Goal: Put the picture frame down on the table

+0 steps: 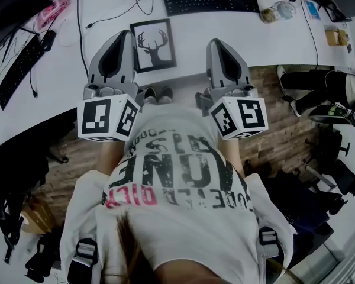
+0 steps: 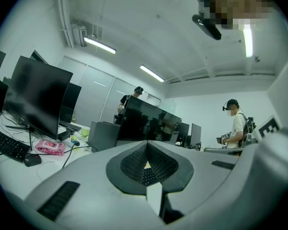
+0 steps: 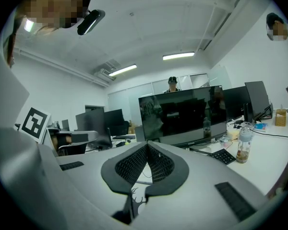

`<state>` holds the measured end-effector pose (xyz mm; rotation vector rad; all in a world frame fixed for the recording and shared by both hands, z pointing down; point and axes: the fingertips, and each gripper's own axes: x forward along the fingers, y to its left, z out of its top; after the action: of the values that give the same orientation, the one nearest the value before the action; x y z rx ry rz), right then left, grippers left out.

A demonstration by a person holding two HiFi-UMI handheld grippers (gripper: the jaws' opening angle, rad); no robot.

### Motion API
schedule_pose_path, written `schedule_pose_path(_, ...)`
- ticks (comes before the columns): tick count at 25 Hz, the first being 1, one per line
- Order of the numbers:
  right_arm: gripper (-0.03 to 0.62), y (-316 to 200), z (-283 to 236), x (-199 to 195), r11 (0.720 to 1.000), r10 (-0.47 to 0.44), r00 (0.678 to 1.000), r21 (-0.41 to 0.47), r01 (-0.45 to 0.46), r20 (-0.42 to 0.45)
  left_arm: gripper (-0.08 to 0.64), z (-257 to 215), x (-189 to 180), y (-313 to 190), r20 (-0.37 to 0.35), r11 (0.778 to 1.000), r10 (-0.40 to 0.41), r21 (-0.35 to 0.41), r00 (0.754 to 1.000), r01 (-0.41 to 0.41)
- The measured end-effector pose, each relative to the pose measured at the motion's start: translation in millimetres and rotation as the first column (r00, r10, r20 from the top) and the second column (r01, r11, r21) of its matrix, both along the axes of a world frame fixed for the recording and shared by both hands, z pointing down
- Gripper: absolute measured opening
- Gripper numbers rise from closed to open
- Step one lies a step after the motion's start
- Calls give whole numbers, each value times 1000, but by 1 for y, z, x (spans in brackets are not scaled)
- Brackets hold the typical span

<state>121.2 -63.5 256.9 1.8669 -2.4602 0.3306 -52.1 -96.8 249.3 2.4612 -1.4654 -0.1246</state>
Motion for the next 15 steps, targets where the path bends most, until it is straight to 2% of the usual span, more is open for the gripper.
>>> schedule_pose_path(15,0,1,4,-5,1000,-3,1000,-15,3,-2,2,3,-3,2,-3,1000,4,-9,1000,-4)
